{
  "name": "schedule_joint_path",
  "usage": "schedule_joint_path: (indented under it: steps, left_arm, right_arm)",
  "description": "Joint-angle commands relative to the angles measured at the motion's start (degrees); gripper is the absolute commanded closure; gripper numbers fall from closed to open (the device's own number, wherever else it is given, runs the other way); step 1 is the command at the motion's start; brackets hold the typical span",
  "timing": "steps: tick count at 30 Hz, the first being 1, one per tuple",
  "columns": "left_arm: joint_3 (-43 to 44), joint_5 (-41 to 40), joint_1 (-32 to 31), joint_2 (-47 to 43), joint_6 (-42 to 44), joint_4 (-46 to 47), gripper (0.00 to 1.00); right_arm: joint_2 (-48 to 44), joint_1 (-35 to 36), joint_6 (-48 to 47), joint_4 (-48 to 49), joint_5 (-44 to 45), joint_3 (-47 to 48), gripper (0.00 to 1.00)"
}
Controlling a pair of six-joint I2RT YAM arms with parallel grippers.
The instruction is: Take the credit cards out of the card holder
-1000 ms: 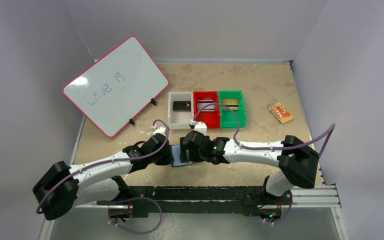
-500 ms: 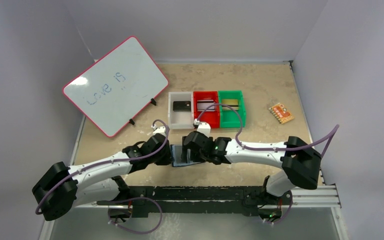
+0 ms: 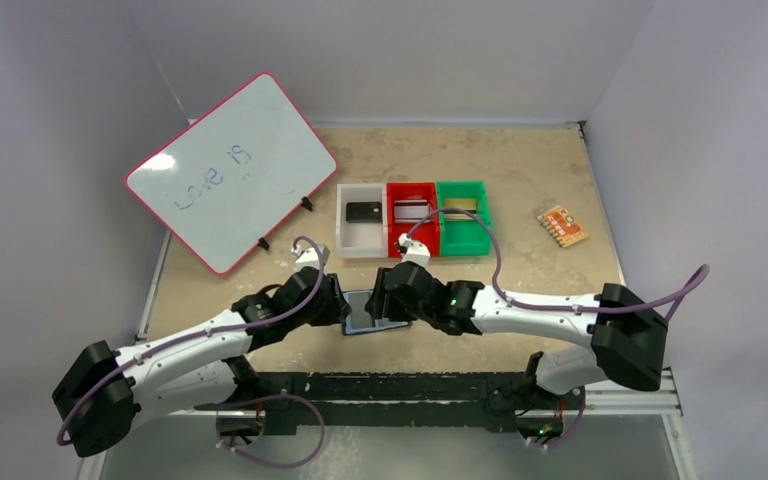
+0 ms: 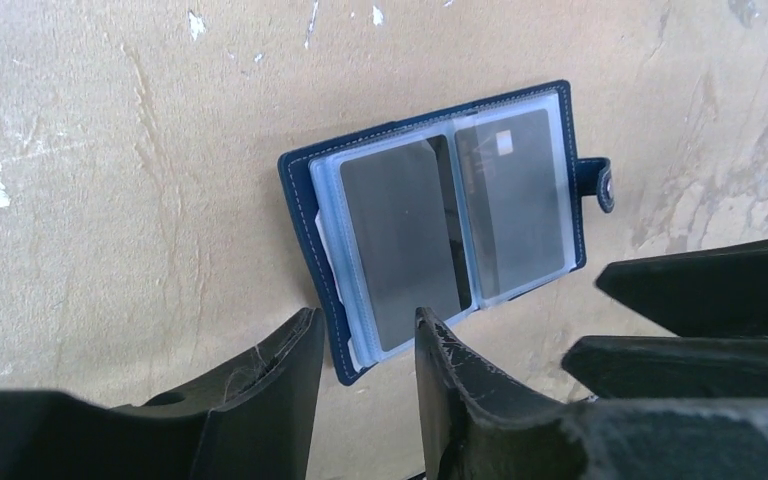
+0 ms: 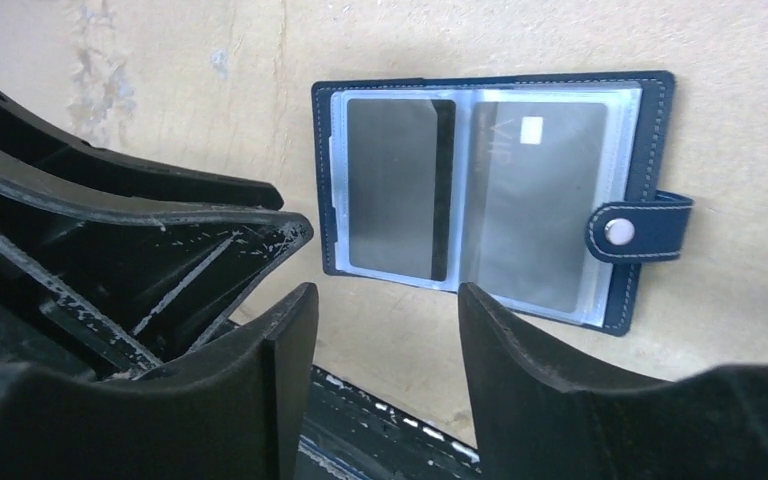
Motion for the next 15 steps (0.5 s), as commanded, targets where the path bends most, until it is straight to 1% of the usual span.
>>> schedule_joint_path:
  steps: [1,3,5,7,13,15]
  left_arm:
    - [0.3,-1.7,-0.3,0.1,-1.8,3.5,0.61]
    - [0.3,-1.4,-0.3,1.3,-2.1,4.6,0.60]
    - [0.2,-1.6,-0.3,2.4,-2.3,5.4,0.60]
    - [0.1,-1.7,-0.2,3.3,-2.4,6.3,0.60]
    - [-0.6,-1.9,-0.3,5.5,-2.6,8.4,0.59]
    - [-1.0,-1.7,-0.3,6.0,-2.7,9.2,0.59]
  right_arm:
    - [-0.9,-3.6,-2.2,12.9,-7.5,-4.1,0.47]
    - [-1.0,-5.7,-3.0,16.8,-10.6,-5.9,0.51]
    - [-0.7,-8.0,-4.0,20.9,-15.3,-7.6,0.52]
    - [-0.2,-8.9,-4.2,23.0,-17.1,-8.5,0.53]
    - [3.4,-9.7,-5.4,25.7,-20.5,-8.4,0.54]
    - [4.6,-10.0,-5.0,25.0,-20.3,-8.0,0.55]
